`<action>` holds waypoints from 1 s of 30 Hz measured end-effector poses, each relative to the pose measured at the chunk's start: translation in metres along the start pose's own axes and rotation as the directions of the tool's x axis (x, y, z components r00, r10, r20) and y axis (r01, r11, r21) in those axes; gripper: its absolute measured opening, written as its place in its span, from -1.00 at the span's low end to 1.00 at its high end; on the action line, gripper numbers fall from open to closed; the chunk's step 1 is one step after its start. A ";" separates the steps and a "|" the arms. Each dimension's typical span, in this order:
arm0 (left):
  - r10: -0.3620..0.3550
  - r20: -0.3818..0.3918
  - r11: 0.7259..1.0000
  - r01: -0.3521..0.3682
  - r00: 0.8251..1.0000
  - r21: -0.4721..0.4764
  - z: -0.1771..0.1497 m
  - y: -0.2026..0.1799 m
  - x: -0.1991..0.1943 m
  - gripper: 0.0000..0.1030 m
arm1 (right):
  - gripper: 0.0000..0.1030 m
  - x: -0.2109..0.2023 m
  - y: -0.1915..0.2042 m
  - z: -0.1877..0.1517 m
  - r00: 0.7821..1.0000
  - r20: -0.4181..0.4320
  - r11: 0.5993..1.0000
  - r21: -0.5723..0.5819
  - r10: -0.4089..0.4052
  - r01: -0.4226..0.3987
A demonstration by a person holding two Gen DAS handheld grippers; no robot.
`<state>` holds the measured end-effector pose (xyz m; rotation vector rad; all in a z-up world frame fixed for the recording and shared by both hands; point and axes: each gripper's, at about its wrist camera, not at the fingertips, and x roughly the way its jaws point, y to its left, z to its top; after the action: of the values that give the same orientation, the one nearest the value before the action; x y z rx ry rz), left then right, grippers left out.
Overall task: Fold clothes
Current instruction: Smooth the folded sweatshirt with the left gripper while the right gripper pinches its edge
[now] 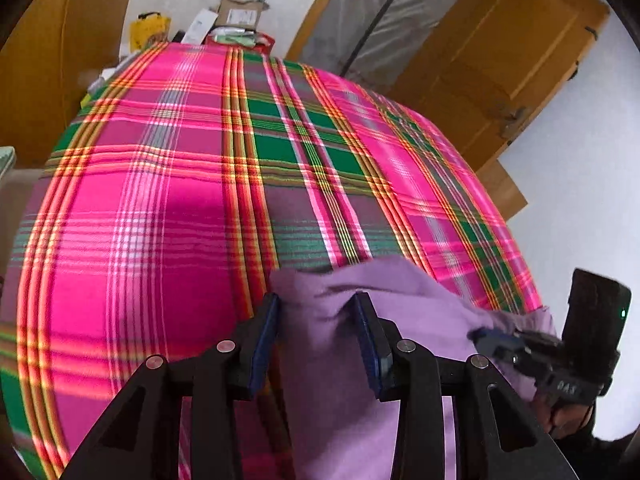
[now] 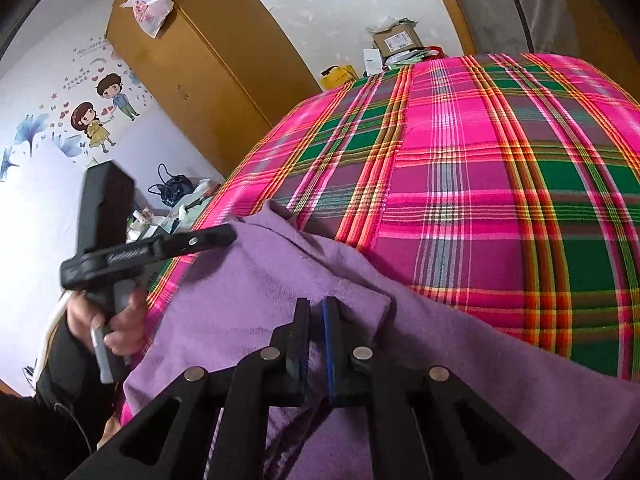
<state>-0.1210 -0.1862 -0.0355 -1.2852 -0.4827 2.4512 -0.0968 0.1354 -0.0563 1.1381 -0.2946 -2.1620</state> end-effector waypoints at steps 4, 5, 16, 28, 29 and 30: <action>0.019 0.005 1.000 -0.019 1.000 -0.014 0.009 0.002 0.008 -0.22 | -0.89 0.000 -0.002 -0.001 1.000 0.003 1.000 0.008 0.012 -0.013; 0.025 0.009 0.999 -0.025 1.000 -0.027 0.011 0.005 0.010 -0.23 | -0.89 0.000 -0.001 -0.002 1.000 0.003 1.000 0.010 0.015 -0.015; 0.086 0.121 0.996 -0.082 0.989 -0.038 -0.023 -0.002 -0.047 -0.22 | -0.89 -0.005 0.006 -0.001 1.000 0.020 1.000 0.001 -0.010 0.010; 0.005 0.059 1.000 -0.006 0.998 0.015 -0.116 -0.046 -0.063 -0.23 | -0.82 0.013 0.047 0.023 1.000 -0.013 0.991 -0.135 -0.010 0.008; 0.002 0.053 1.000 -0.003 0.999 0.018 -0.122 -0.047 -0.061 -0.23 | -0.82 0.019 0.049 0.025 0.999 -0.026 0.988 -0.151 -0.026 0.022; 0.014 0.062 0.999 -0.016 0.998 0.032 -0.124 -0.050 -0.062 -0.23 | -0.82 0.026 0.049 0.027 0.998 -0.040 0.985 -0.166 -0.046 0.039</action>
<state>0.0223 -0.1509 -0.0350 -1.2073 -0.4481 2.5068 -0.1065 0.0787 -0.0339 1.1042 -0.0701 -2.1514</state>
